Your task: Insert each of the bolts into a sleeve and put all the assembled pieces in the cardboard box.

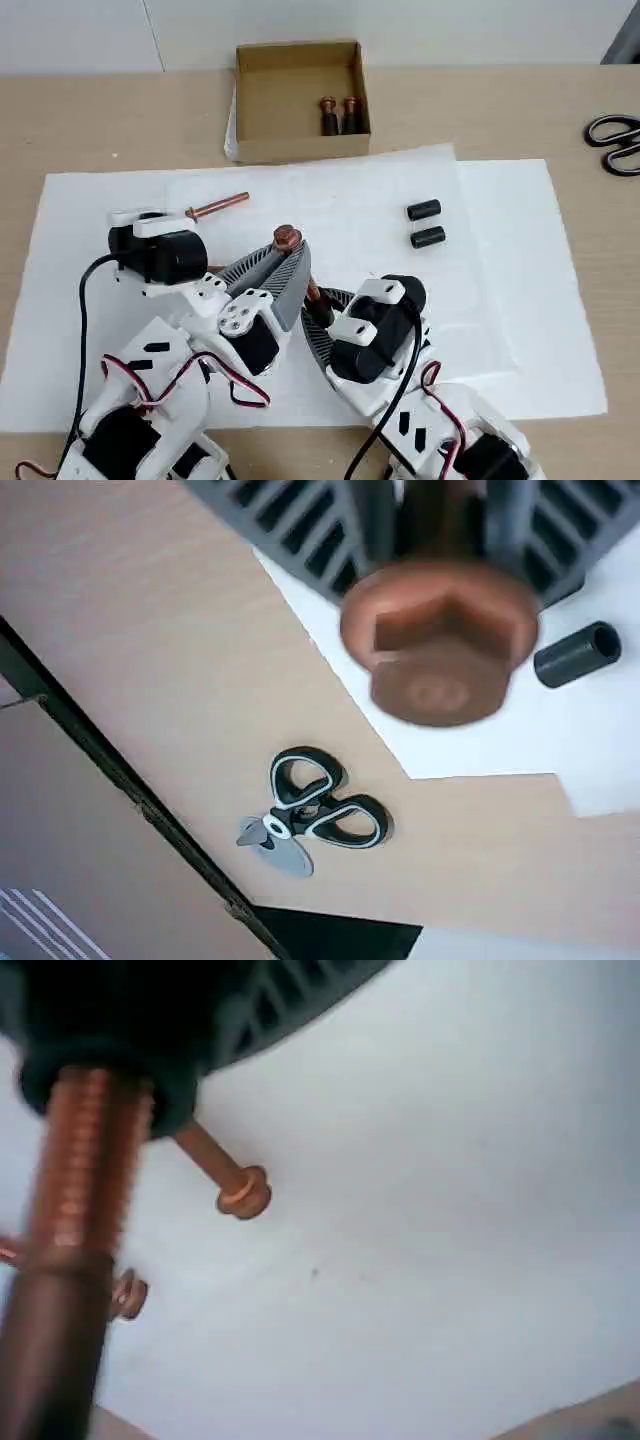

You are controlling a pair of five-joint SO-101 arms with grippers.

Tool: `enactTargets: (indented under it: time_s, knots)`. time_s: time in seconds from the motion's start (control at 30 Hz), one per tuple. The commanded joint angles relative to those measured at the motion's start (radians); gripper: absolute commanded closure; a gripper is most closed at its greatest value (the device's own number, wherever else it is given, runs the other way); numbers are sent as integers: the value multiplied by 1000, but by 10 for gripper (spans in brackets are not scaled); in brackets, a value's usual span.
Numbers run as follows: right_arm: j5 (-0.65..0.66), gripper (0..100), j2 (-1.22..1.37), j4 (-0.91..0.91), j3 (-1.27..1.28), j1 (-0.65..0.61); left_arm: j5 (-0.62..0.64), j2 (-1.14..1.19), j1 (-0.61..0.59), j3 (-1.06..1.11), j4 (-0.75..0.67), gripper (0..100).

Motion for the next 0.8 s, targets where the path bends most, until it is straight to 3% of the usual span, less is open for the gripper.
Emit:
enactTargets:
  time_s: [0.0, 0.4, 0.77]
  knots:
    - [31, 995, -4, -28, -9, -5, 8, -12, 37, -2, -3, 994]
    - [61, 995, -5, -30, -8, -4, -2, -9, 118, 4, 132, 994]
    - [68, 995, -10, -30, -11, -4, -29, -11, 222, 173, 129, 994]
